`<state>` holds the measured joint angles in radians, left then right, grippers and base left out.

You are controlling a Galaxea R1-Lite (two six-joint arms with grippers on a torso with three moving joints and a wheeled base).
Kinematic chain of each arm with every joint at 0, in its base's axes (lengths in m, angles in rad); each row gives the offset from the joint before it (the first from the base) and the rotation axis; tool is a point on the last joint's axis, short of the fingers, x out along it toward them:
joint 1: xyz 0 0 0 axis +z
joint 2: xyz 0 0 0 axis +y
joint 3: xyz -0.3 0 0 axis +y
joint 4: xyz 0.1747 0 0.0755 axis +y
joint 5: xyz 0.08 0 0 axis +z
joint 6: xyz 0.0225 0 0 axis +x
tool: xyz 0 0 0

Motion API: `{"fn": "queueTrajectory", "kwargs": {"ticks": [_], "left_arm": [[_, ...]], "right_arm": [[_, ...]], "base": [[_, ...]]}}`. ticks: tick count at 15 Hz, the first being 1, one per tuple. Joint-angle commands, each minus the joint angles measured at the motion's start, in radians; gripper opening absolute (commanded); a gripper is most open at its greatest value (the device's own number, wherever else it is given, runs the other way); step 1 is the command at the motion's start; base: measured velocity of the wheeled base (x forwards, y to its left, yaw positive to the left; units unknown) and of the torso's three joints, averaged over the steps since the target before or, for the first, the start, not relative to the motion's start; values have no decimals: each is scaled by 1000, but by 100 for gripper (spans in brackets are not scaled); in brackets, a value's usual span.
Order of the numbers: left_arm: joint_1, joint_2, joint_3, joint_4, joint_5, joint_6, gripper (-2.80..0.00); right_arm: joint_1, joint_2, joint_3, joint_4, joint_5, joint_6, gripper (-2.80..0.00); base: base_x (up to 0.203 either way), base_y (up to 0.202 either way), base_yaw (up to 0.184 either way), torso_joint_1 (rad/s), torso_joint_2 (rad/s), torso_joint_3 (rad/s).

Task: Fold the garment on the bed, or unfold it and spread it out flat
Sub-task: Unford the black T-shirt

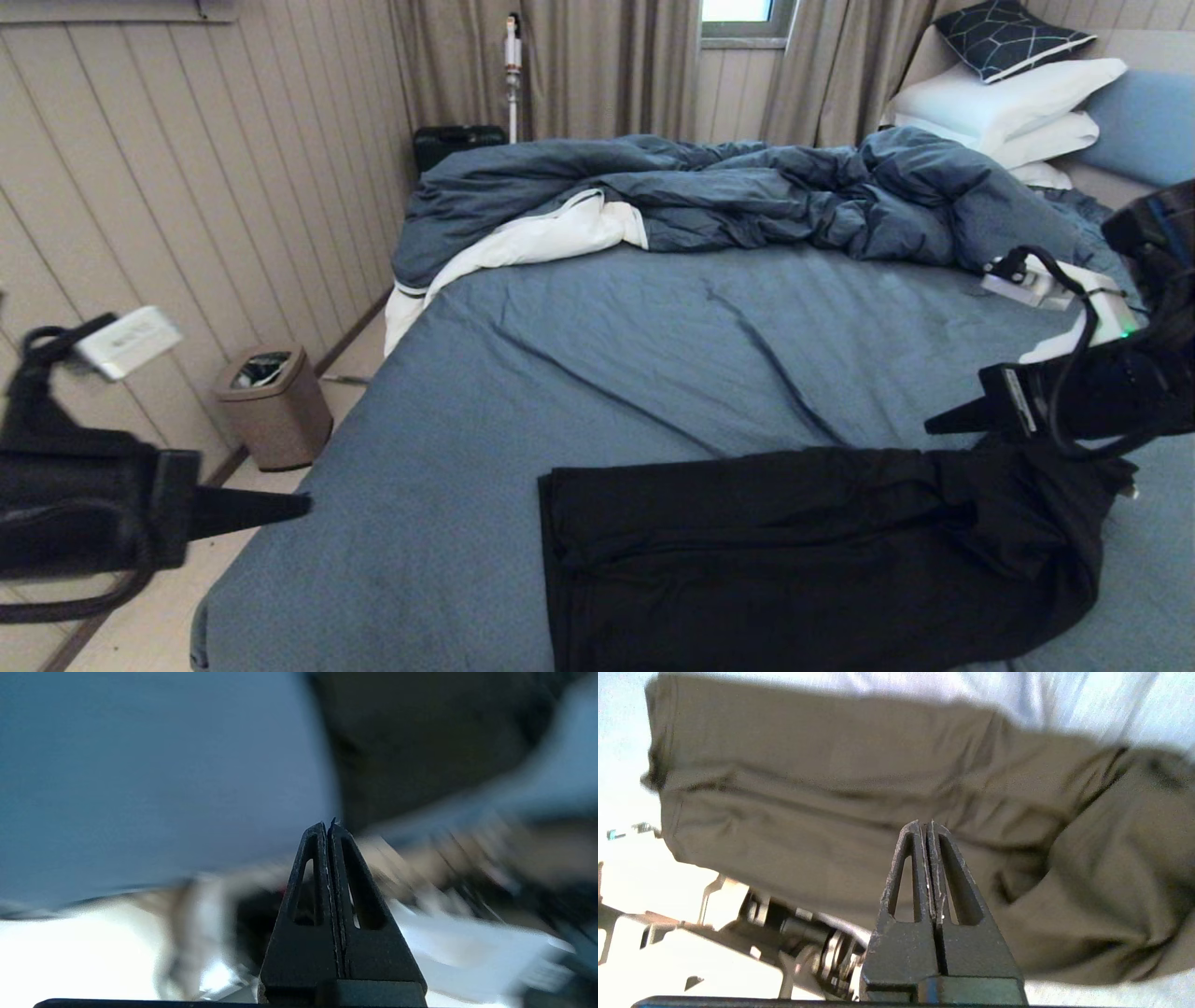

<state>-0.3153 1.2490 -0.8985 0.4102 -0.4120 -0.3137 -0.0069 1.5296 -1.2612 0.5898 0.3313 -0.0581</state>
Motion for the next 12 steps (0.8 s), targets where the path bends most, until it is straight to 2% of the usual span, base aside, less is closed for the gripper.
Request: {"fn": "queueTrajectory", "kwargs": {"ticks": [1,4,6,7,8,12], "left_arm": [[-122,230,-64,-1,-24,-61,-280],[-193,343,-89,-17,-48,-136,-280],[-212,384,-83,-68,-52,-176,-280],[-218,394,-82,-82,-51,-185,-23],[-222,405,-88,-84,-50,-189,0],[-252,473,-97,-129,-42,-224,0]], "right_arm": [[-4,25,-5,-26,0,1,-280],[-12,57,-15,-101,0,16,-280],[-11,80,-40,-117,1,18,-280],[-11,89,-55,-117,1,19,-280],[-14,98,-64,-117,3,21,-280],[-17,101,-28,-161,2,32,-280]], "base": [[0,0,0,0,0,0],[0,0,0,0,0,0],[0,0,0,0,0,0],[0,0,0,0,0,0],[0,0,0,0,0,0],[0,0,0,0,0,0]]}}
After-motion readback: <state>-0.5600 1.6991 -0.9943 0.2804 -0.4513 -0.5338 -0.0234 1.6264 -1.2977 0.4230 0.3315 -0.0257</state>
